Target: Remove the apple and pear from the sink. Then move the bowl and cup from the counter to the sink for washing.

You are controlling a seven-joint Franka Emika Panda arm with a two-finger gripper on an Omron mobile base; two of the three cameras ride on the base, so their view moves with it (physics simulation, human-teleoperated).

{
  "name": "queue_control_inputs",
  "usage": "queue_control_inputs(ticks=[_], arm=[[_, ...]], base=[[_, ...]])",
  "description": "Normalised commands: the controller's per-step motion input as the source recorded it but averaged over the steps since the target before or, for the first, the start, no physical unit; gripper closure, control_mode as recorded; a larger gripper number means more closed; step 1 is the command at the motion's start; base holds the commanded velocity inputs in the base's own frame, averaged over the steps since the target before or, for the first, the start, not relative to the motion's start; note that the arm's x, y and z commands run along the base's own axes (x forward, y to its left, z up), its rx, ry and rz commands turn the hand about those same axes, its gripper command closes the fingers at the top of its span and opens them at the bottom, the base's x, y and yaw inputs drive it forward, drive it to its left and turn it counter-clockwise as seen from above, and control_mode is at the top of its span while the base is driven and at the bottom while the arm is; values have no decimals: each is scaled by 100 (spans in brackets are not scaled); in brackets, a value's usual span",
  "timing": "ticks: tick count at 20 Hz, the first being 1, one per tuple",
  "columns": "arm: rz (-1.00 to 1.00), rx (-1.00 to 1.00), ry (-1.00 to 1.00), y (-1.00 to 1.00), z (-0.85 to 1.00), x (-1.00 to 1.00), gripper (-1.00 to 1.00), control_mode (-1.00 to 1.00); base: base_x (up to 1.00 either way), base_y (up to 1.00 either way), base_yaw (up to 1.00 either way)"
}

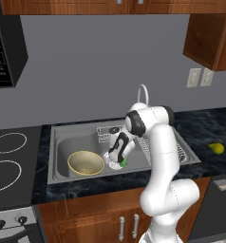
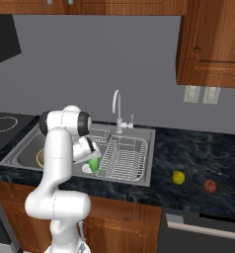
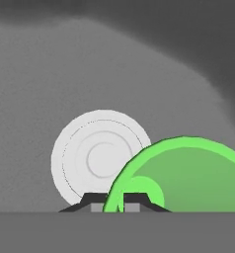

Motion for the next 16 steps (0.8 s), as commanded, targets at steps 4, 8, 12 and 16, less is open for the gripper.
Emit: queue_control_inputs(ticks=[4,8,12,16], arm=[[-6,0,0,-10,-9,-8,100,-100],[-6,0,0,-10,-10,-12,100,-100],[-5,0,0,-9,-11,-16,100,-100],[-5,0,0,-10,-12,-18,-100,-100]], base=[[0,0,0],[0,0,0],[0,0,0],[0,0,0]])
